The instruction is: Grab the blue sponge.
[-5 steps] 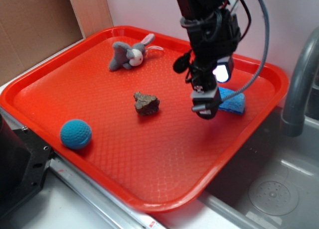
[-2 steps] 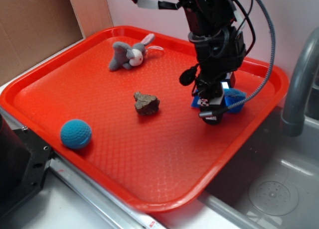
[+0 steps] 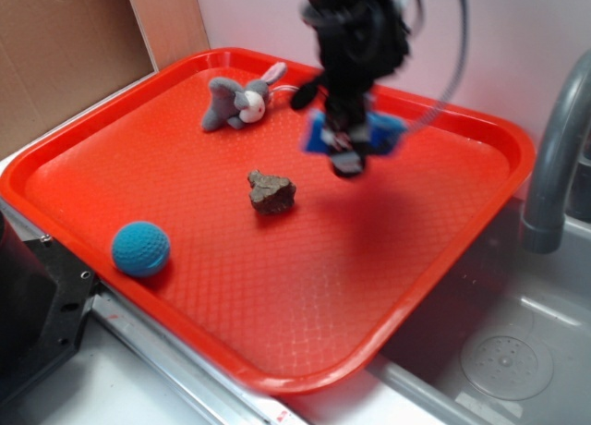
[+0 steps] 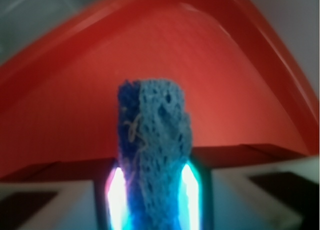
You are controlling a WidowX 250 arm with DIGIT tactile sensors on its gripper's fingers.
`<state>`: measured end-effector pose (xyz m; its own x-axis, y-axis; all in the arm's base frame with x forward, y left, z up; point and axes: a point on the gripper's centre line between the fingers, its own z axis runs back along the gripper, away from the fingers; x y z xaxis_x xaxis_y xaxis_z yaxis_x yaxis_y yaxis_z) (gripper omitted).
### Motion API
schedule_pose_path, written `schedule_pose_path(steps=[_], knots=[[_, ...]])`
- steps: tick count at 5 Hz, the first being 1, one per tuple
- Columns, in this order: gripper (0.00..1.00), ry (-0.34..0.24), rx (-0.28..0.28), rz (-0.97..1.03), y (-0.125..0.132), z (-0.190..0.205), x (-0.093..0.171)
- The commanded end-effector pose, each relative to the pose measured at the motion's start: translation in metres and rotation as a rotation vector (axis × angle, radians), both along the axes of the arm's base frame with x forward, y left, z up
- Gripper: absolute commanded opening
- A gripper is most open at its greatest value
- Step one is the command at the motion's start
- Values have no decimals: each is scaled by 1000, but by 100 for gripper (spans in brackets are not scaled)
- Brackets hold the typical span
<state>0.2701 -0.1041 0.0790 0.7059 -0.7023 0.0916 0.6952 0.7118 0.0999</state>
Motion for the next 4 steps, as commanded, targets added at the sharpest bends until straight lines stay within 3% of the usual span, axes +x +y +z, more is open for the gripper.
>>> schedule_pose_path(steps=[1,3,4], knots=[[0,43,-18,480,37,86,-28],[0,52,-18,912,95,115,-82],[0,22,-37,963,100,119,-96]])
